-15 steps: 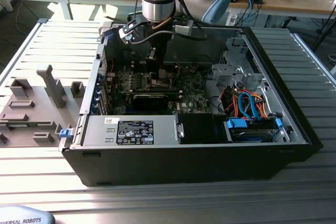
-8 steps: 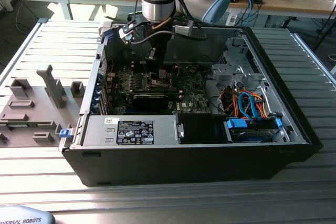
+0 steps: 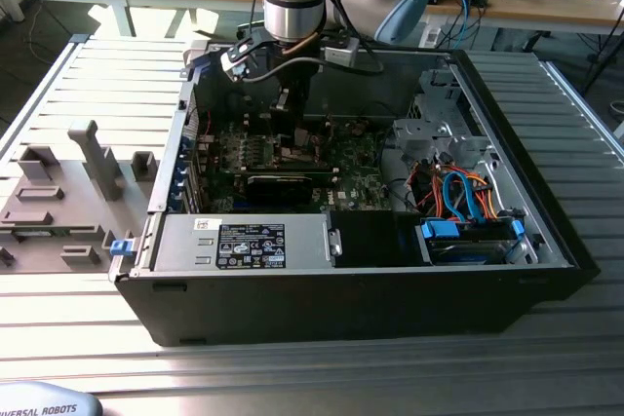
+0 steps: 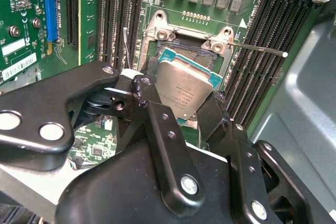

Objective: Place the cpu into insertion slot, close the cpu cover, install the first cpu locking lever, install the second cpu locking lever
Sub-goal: 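Place the cpu into insertion slot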

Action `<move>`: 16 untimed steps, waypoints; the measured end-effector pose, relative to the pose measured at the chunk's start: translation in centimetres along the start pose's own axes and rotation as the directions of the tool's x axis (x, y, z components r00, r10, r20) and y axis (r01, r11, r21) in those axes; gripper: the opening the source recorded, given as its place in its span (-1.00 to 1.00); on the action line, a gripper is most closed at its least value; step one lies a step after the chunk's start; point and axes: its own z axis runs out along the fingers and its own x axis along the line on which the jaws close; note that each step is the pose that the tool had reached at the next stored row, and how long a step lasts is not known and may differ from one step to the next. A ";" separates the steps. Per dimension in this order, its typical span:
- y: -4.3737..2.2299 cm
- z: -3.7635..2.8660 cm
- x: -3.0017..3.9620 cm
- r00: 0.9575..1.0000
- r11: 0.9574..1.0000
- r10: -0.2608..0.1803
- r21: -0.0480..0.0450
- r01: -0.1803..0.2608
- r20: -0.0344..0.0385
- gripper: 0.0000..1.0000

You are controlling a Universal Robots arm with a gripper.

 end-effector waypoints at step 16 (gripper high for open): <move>0.00 0.08 0.01 1.000 1.000 0.011 0.001 -0.011 0.001 0.08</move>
